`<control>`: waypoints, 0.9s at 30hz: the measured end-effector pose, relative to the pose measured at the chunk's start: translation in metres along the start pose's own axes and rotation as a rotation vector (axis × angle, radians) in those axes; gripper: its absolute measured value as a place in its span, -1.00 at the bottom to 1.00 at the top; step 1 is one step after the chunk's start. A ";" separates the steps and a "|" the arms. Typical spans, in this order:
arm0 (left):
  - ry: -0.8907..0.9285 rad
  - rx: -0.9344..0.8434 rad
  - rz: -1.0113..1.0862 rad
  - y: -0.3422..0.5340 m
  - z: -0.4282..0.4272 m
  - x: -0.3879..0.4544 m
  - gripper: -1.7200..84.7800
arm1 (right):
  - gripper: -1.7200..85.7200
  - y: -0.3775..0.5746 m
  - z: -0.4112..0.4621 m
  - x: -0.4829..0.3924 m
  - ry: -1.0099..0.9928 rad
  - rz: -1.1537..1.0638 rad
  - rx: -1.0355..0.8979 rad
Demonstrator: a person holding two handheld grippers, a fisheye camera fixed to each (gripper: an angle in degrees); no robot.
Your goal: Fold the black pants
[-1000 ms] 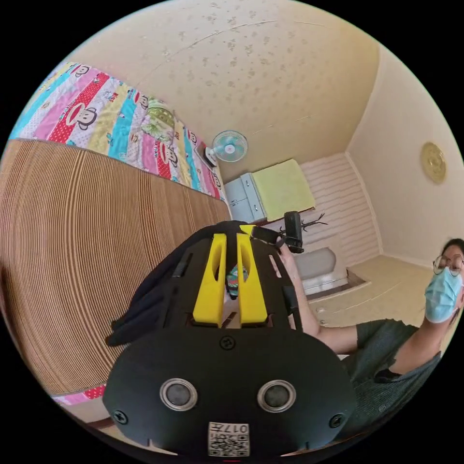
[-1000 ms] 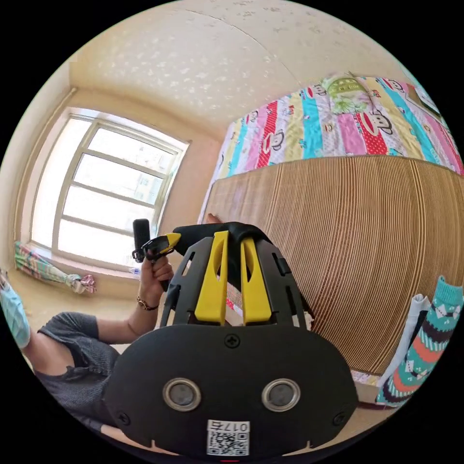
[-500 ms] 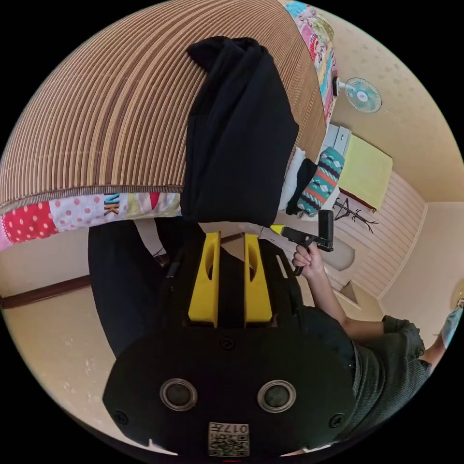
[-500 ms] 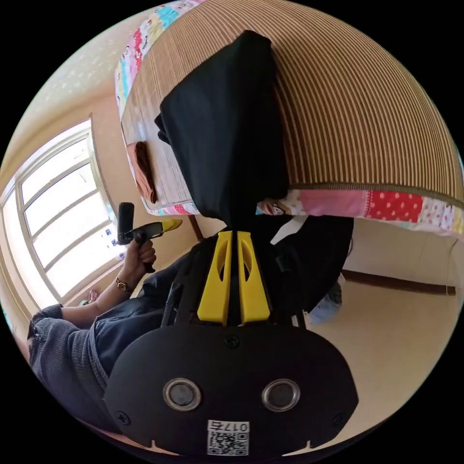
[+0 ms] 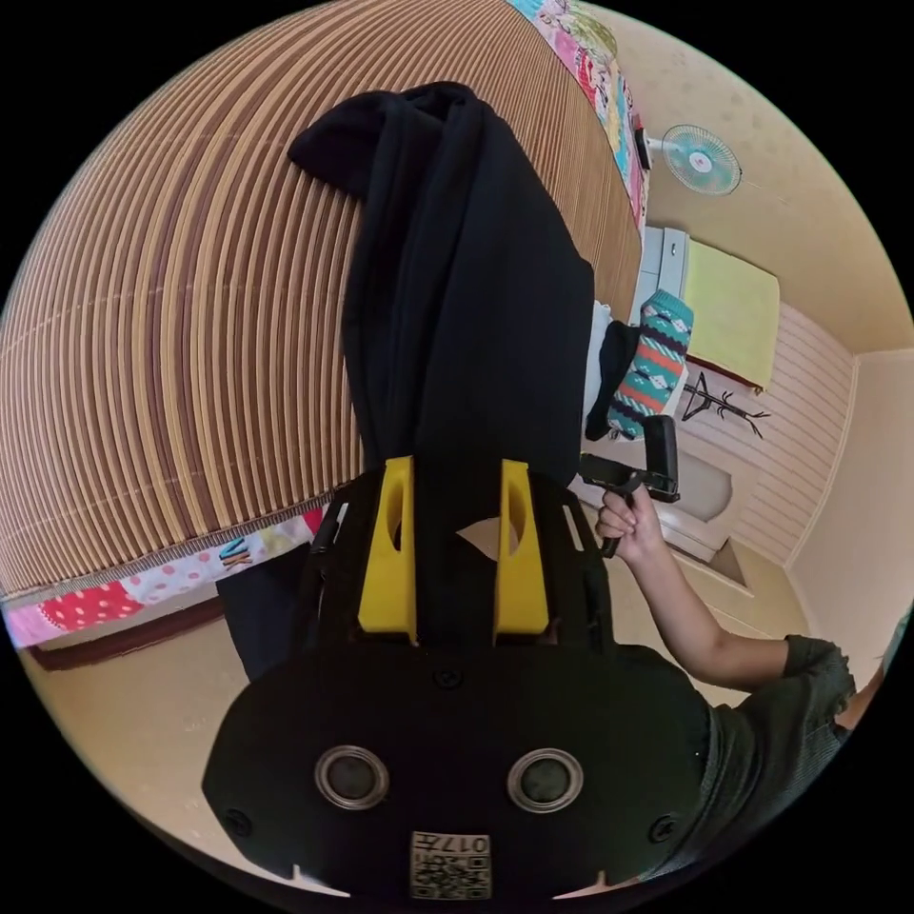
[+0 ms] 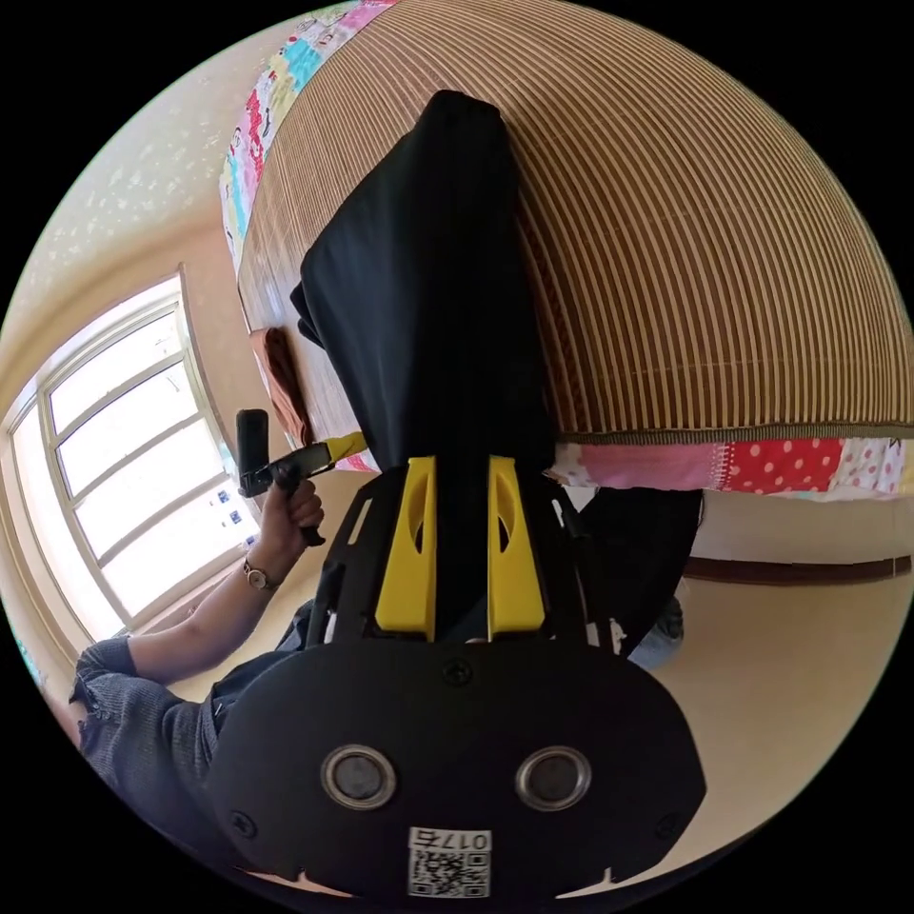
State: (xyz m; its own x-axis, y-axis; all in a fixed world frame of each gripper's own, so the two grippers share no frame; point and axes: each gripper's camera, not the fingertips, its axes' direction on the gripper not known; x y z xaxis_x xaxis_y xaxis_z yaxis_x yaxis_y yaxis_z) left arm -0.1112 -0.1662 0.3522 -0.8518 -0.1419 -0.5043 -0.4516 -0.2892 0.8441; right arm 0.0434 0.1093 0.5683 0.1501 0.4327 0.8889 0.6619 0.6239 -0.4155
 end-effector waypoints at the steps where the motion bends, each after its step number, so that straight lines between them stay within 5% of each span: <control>1: 0.001 0.052 -0.016 0.004 -0.008 -0.005 -0.66 | -0.73 0.003 -0.003 0.000 0.005 0.002 0.025; 7: 0.111 0.308 -0.159 0.009 -0.050 -0.063 -0.60 | -0.61 0.021 -0.040 0.031 -0.169 0.046 0.299; 17: 0.272 -0.074 -0.118 -0.045 -0.017 -0.106 -0.70 | -0.60 -0.012 0.059 0.049 -0.263 0.004 0.056; 21: 0.368 -0.205 0.055 -0.028 -0.030 -0.075 -0.75 | -0.68 0.024 0.035 0.051 -0.572 -0.079 0.057; 27: 0.358 -0.256 0.262 0.014 -0.040 0.035 -0.76 | -0.72 0.104 -0.055 0.036 -0.625 -0.202 0.106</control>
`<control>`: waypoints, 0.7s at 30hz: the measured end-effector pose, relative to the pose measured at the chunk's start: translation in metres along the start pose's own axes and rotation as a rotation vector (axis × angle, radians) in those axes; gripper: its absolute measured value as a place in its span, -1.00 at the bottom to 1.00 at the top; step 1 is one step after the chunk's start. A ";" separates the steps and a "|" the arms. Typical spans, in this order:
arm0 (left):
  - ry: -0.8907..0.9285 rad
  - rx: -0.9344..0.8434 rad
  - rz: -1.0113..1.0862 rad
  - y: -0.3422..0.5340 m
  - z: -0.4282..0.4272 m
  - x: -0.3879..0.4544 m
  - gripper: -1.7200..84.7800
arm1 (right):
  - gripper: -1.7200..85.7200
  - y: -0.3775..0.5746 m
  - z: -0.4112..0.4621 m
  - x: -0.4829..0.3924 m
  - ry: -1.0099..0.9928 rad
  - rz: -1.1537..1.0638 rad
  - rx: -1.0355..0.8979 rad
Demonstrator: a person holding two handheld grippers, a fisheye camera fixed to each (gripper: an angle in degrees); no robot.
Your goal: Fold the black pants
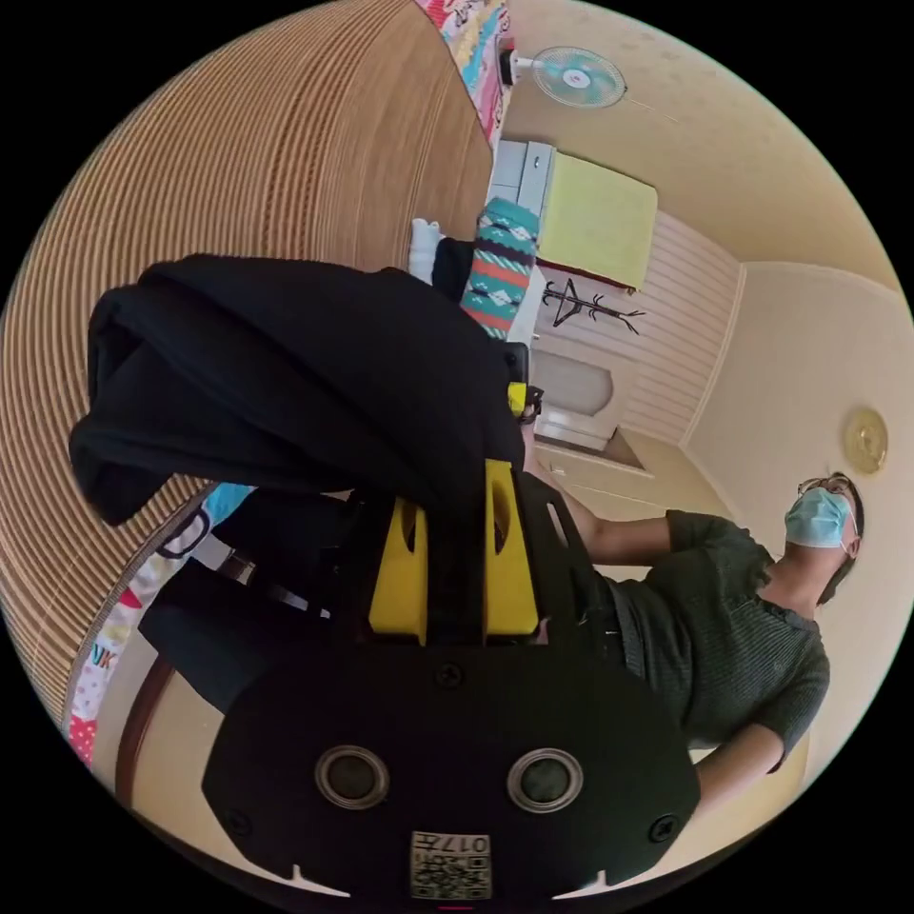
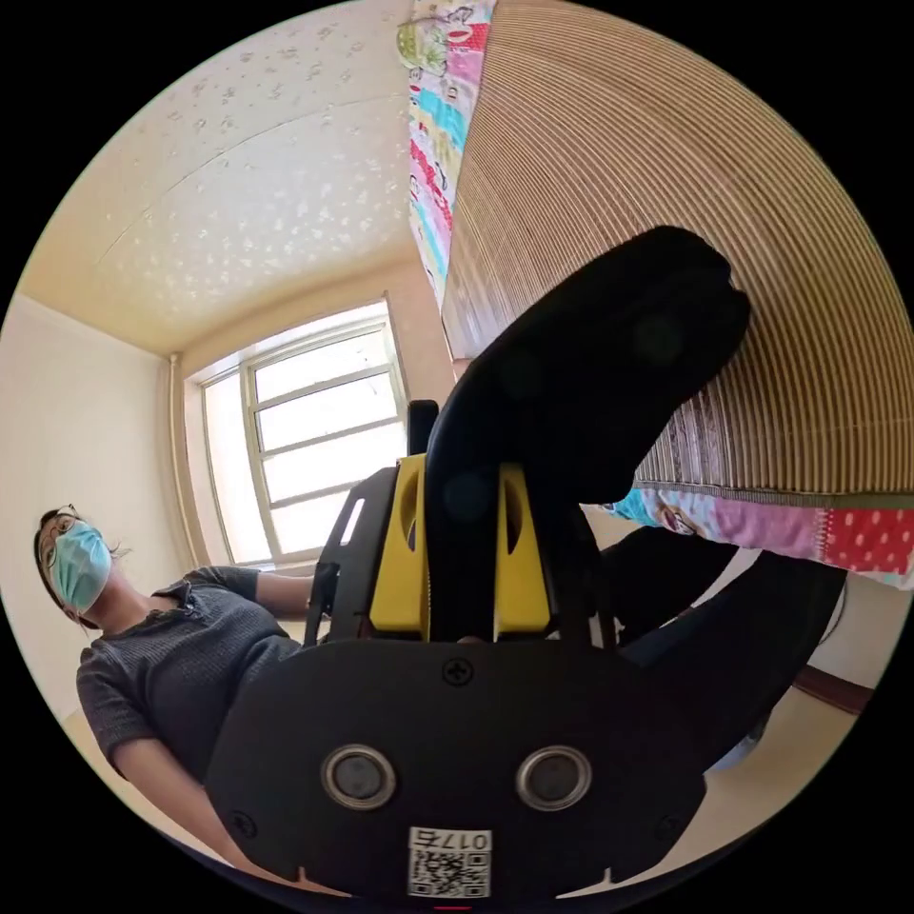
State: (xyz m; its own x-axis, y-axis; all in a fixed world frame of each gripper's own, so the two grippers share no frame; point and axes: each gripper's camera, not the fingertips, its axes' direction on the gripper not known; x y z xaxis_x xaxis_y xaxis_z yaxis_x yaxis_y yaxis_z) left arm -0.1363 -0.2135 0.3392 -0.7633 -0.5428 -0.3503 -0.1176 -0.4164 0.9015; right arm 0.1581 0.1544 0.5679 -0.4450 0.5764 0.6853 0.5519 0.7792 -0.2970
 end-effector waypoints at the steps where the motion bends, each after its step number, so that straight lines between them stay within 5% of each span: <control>1: -0.002 -0.008 0.051 -0.006 0.016 0.029 -0.76 | -0.72 0.006 -0.013 -0.010 -0.003 -0.013 0.015; 7: -0.029 -0.066 0.428 -0.076 0.128 0.210 -0.75 | -0.71 0.071 -0.169 -0.142 0.088 -0.320 0.169; 10: -0.057 -0.090 0.547 -0.131 0.200 0.274 -0.72 | -0.69 0.084 -0.247 -0.196 0.292 -0.468 0.197; 17: -0.542 -0.445 0.256 -0.196 0.353 0.231 -0.81 | -0.86 0.095 -0.320 -0.177 1.211 0.064 0.659; 21: -0.546 -0.449 0.075 -0.142 0.319 0.156 -0.81 | -0.94 0.097 -0.252 -0.125 1.165 -0.074 0.687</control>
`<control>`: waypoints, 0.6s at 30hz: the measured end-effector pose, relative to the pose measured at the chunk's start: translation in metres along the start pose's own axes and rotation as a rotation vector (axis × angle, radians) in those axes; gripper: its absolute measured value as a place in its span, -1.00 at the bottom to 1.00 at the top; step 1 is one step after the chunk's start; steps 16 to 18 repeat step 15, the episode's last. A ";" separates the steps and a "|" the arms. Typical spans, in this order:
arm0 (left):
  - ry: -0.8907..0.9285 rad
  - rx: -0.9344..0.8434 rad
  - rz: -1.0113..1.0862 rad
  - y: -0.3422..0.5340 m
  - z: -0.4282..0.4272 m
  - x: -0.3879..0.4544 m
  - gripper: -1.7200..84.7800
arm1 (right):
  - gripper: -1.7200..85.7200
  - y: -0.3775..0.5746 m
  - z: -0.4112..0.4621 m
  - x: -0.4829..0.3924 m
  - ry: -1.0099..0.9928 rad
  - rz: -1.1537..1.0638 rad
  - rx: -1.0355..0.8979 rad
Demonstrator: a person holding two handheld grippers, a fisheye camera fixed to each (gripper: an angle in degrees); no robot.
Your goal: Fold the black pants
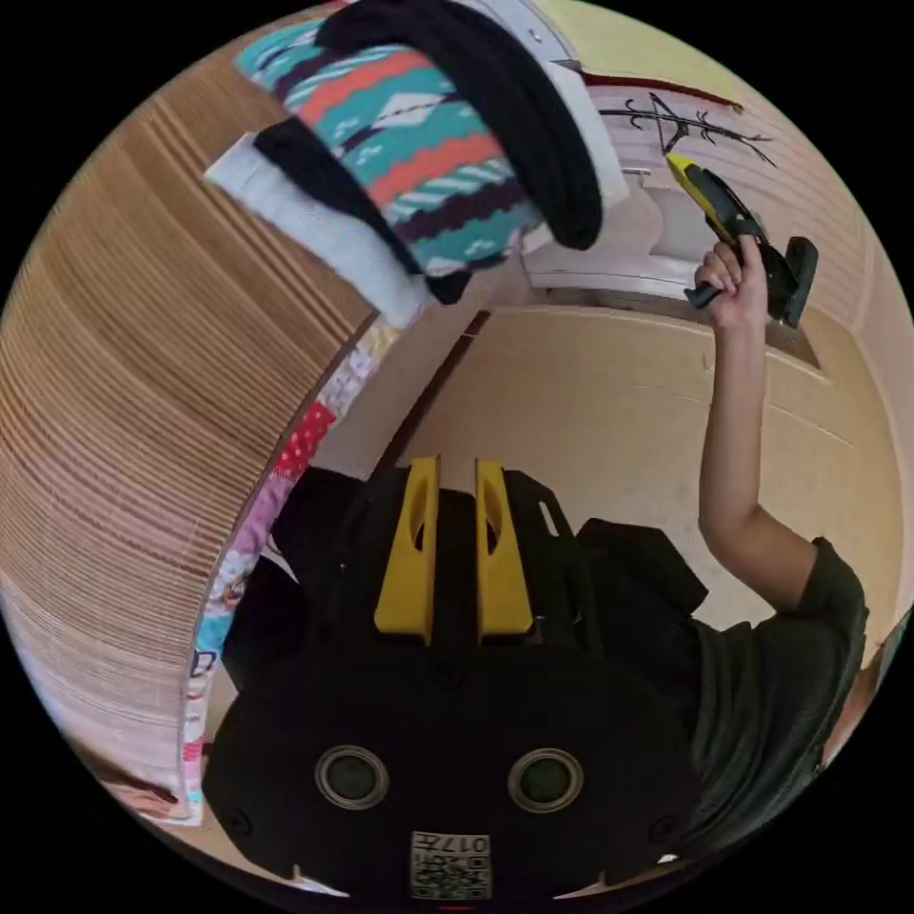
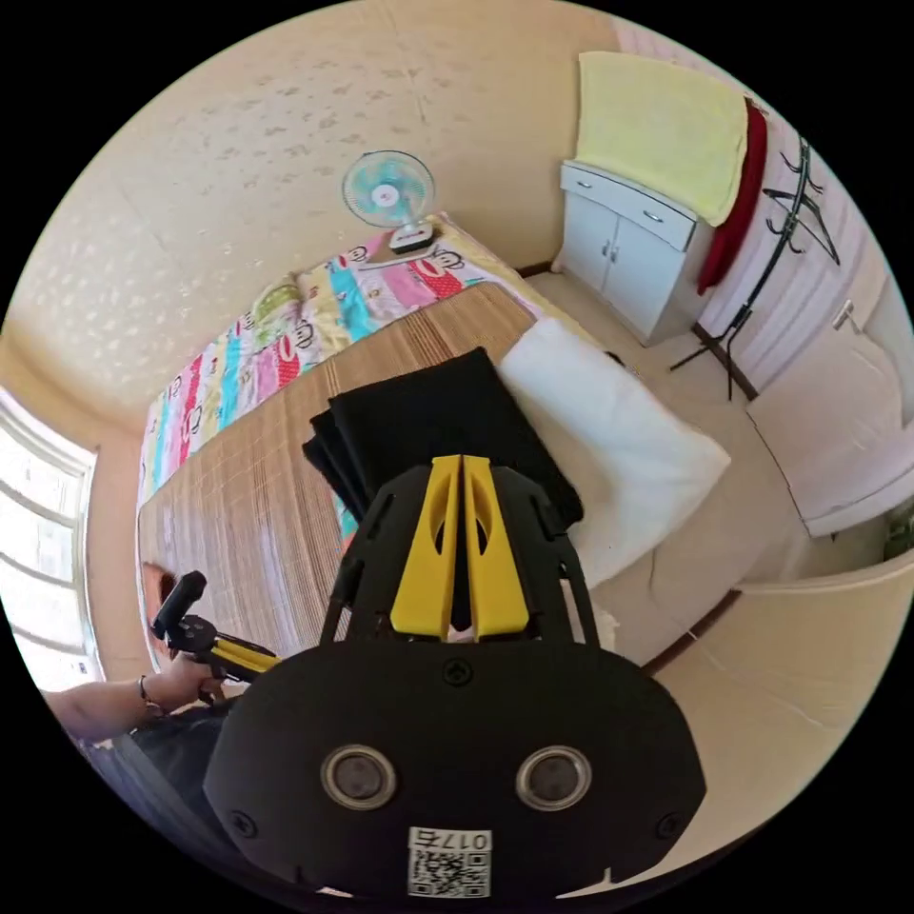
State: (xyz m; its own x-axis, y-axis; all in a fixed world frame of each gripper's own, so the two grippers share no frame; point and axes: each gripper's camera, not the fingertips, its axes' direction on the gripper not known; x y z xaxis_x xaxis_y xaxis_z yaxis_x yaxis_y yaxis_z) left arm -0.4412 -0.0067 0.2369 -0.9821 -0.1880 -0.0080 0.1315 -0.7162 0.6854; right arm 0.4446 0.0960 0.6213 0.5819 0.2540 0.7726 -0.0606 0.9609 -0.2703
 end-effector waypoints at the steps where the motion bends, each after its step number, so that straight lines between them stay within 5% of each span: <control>1: 0.019 0.009 -0.115 0.032 0.001 -0.040 -0.82 | -0.94 0.005 0.021 -0.001 -0.011 0.012 -0.047; 3: 0.017 0.037 -0.320 0.096 -0.009 -0.109 -0.84 | -0.95 0.028 0.115 0.004 -0.047 0.035 -0.241; 6: -0.037 0.091 -0.816 0.257 -0.035 -0.210 -0.85 | -0.95 0.045 0.133 0.033 -0.272 0.229 -0.286; 8: 0.177 0.304 -1.242 0.414 -0.042 -0.240 -0.86 | -0.95 0.054 0.115 0.034 -0.320 0.254 -0.220; 11: 0.509 0.879 -1.410 0.555 -0.029 -0.217 -0.93 | -0.95 0.078 0.081 0.011 -0.256 0.219 -0.083; 13: 0.626 1.102 -1.393 0.598 -0.010 -0.200 -0.96 | -0.95 0.097 0.067 -0.007 -0.282 0.209 -0.004; 18: 0.665 1.171 -1.360 0.619 0.009 -0.186 -0.97 | -0.95 0.124 0.065 -0.035 -0.333 0.239 0.083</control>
